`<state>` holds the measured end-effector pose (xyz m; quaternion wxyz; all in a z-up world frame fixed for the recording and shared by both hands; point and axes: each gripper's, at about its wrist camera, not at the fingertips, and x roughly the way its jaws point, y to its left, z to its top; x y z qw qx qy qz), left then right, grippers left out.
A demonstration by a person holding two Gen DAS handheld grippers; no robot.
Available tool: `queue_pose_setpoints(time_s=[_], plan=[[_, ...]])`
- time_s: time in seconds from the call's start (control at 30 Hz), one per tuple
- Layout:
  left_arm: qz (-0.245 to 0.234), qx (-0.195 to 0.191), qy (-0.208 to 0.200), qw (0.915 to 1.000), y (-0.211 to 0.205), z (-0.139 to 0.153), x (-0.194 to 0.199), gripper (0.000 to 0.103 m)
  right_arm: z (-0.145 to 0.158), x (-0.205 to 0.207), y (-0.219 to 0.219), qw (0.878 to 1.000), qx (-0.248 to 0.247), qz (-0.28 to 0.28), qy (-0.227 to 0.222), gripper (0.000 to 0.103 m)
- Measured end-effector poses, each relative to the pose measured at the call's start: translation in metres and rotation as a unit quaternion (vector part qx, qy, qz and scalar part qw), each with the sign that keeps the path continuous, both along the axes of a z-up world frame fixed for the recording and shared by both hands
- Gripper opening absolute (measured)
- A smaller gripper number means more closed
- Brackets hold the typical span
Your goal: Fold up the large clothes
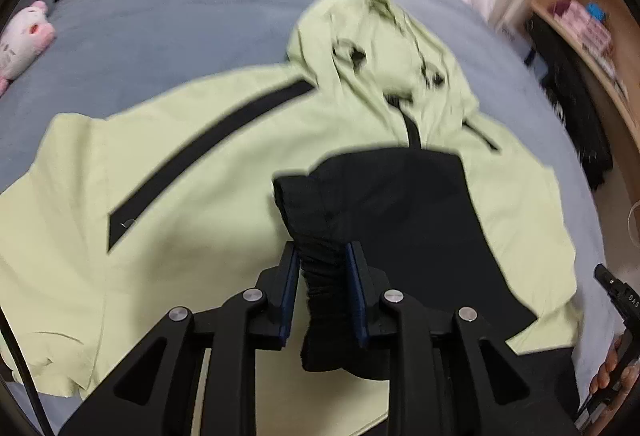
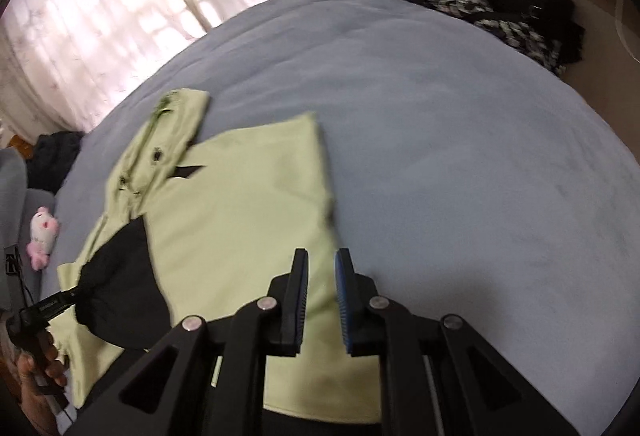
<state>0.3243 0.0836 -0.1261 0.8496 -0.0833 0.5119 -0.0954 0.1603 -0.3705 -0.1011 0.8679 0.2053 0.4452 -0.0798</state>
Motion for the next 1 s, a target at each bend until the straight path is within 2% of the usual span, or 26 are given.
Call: queue_pose_setpoints(time_s=[0.1, 0.23, 0.4, 0.47, 0.53, 0.6, 0.7, 0.73, 0.8, 0.87, 1.0], plan=[[0.002, 0.009, -0.037, 0.9993, -0.003, 0.009, -0.005, 0.026, -0.003, 0.029, 0.025, 0.999, 0.008, 0.033, -0.004, 0.014], [-0.013, -0.068, -0.005, 0.9976, -0.021, 0.009, 0.004, 0.034, -0.013, 0.063, 0.058, 0.997, 0.011, 0.073, -0.003, 0.014], [0.002, -0.056, 0.005, 0.9984, -0.051, -0.01, 0.02, 0.034, -0.042, 0.091, 0.069, 0.996, 0.007, 0.083, 0.03, 0.014], [0.017, -0.035, 0.028, 0.9988, -0.056, -0.028, 0.028, 0.034, -0.056, 0.095, 0.06, 0.996, -0.008, 0.074, 0.051, 0.014], [0.025, -0.027, 0.037, 0.9986, -0.053, -0.039, 0.03, 0.034, -0.064, 0.092, 0.04, 0.996, -0.026, 0.062, 0.057, 0.009], [0.025, -0.03, 0.027, 0.9989, -0.049, -0.04, 0.029, 0.034, -0.065, 0.083, 0.013, 0.998, -0.016, 0.04, 0.052, 0.005], [0.023, -0.024, 0.025, 0.9992, -0.045, -0.038, 0.025, 0.034, -0.06, 0.061, -0.025, 0.996, -0.058, -0.026, 0.064, 0.011], [0.022, -0.021, 0.024, 0.9992, -0.046, -0.037, 0.024, 0.034, -0.06, 0.053, -0.038, 0.995, -0.051, -0.046, 0.068, 0.011], [0.023, -0.008, 0.024, 0.9994, -0.05, -0.032, 0.02, 0.034, -0.056, 0.036, -0.057, 0.996, 0.002, -0.067, 0.056, 0.011], [0.021, 0.003, 0.019, 0.9996, -0.058, -0.025, 0.015, 0.034, -0.045, 0.024, -0.052, 0.997, 0.006, -0.065, 0.039, 0.011], [-0.007, -0.014, -0.001, 0.9999, -0.08, -0.012, -0.009, 0.034, -0.029, 0.019, -0.01, 1.0, 0.018, -0.012, 0.006, 0.011]])
